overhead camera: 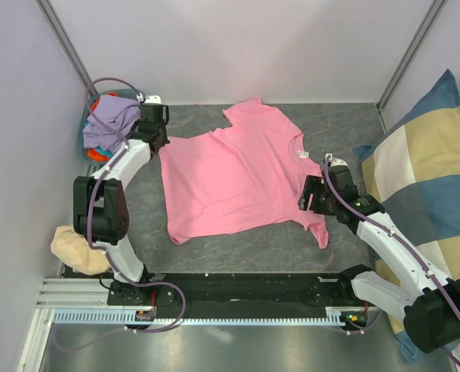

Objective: Fold and stack the t-shirts
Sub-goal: Flatten the tshirt out

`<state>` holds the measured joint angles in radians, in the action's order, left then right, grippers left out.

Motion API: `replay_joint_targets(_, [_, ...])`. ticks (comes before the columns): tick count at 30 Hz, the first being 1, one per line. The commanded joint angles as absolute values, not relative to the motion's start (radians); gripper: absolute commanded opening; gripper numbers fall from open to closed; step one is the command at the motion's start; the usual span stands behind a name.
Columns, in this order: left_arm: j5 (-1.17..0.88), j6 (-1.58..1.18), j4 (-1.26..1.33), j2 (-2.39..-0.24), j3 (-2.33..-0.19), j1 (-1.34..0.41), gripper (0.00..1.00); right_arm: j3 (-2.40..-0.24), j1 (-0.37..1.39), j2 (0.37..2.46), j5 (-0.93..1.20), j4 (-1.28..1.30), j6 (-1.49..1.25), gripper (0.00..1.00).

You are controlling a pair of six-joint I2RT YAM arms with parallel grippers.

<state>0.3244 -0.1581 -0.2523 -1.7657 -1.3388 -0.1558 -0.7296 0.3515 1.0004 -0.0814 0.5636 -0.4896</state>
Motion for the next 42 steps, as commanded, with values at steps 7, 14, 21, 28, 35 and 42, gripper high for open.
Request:
replay_joint_targets(7, [0.33, -0.067, -0.241, -1.92, -1.568, -0.095, 0.02, -0.773, 0.354, 1.048, -0.066, 0.531, -0.468, 0.75])
replay_joint_targets(14, [0.33, -0.083, -0.252, -1.954, -1.598, -0.095, 0.51, -0.778, 0.354, 1.058, -0.064, 0.525, -0.469, 0.75])
replay_joint_targets(21, [0.26, -0.156, -0.285, -1.864, -1.572, -0.098, 1.0, -0.775, 0.354, 1.043, -0.057, 0.532, -0.485, 0.75])
replay_joint_targets(28, [0.152, -0.313, -0.301, -1.609, -1.343, -0.146, 1.0, -0.746, 0.383, 0.977, -0.072, 0.566, -0.543, 0.75])
replay_joint_targets(35, [0.13, -0.408, -0.282, -1.288, -1.037, -0.277, 1.0, -0.707, 0.484, 0.965, -0.176, 0.626, -0.647, 0.75])
replay_joint_targets(42, [0.156, -0.462, -0.348, -1.08, -0.847, -0.362, 1.0, -0.617, 0.59, 0.917, -0.374, 0.672, -0.893, 0.74])
